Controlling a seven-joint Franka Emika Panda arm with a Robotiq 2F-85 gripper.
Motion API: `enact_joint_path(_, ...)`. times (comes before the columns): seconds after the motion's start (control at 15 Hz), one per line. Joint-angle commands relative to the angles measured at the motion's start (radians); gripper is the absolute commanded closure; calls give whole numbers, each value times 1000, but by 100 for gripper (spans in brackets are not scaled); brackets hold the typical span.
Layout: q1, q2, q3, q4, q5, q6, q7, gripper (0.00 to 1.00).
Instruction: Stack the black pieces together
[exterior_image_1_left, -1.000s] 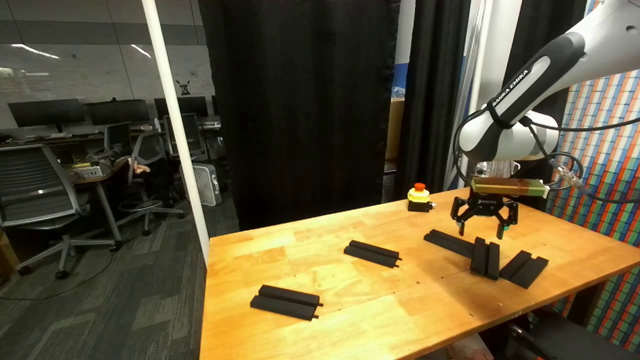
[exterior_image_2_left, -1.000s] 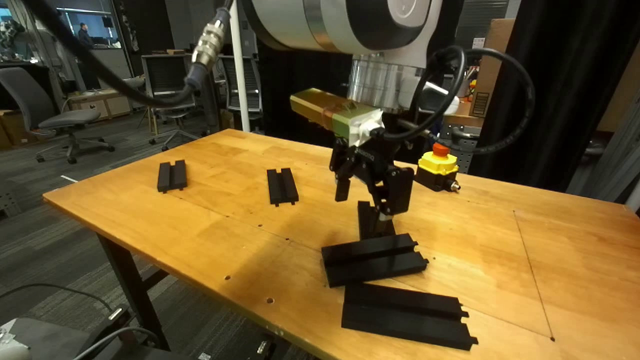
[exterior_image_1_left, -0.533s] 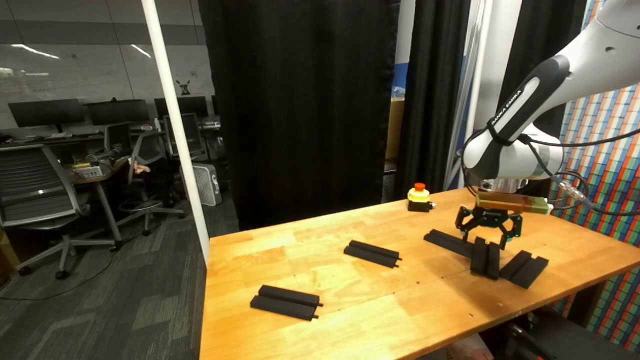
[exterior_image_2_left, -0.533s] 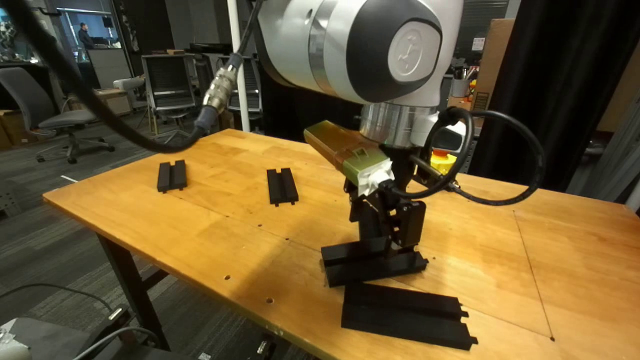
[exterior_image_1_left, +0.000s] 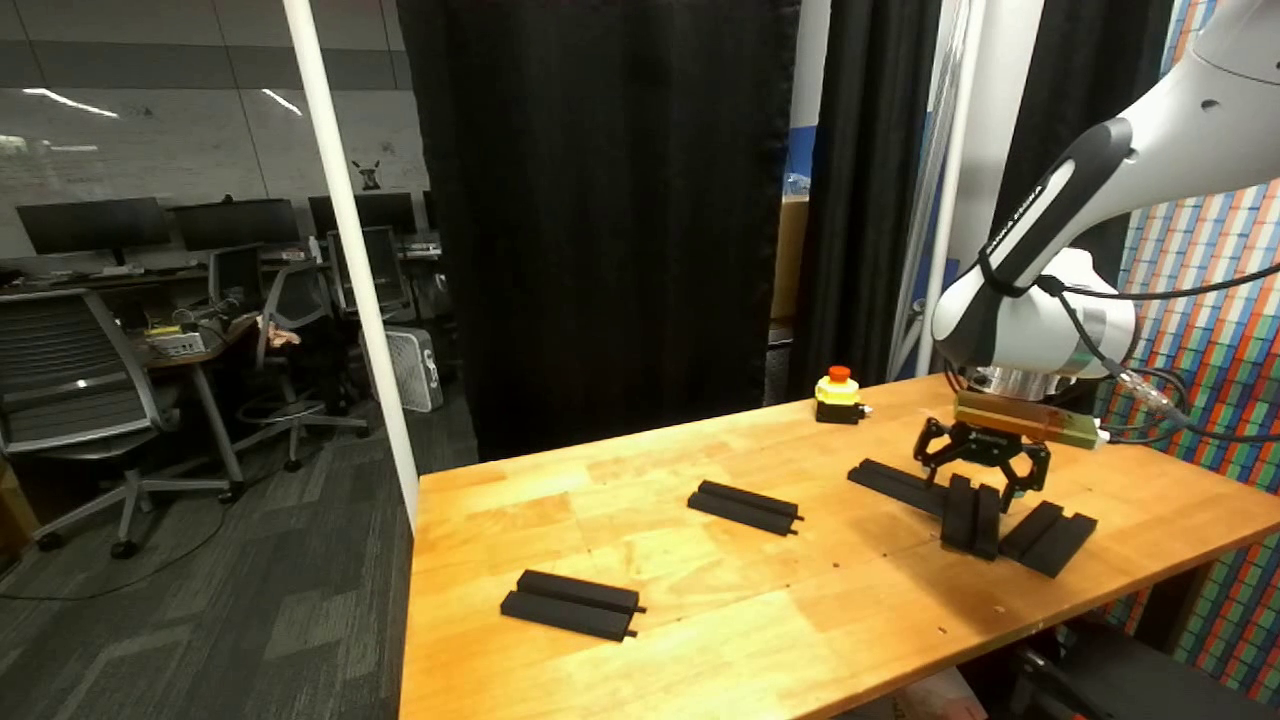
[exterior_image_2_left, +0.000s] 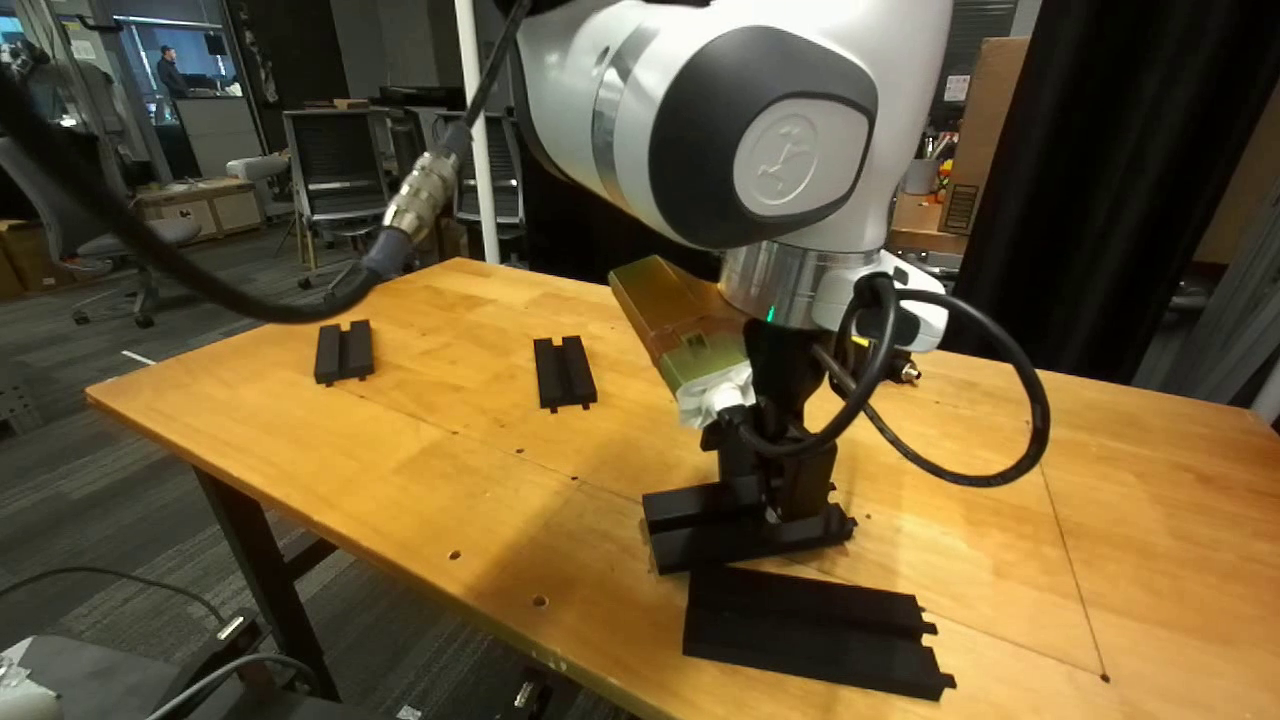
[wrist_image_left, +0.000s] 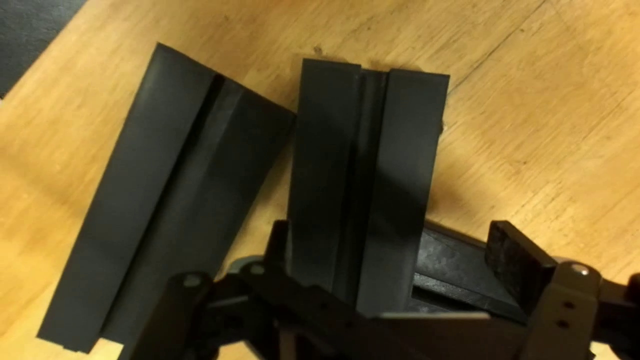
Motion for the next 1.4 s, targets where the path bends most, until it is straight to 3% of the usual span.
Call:
enact_joint_path(0.0, -13, -30, -12, -27, 8, 21, 18, 0)
enact_joint_path(1.33, -21, 87, -14, 46, 311, 36, -219, 0)
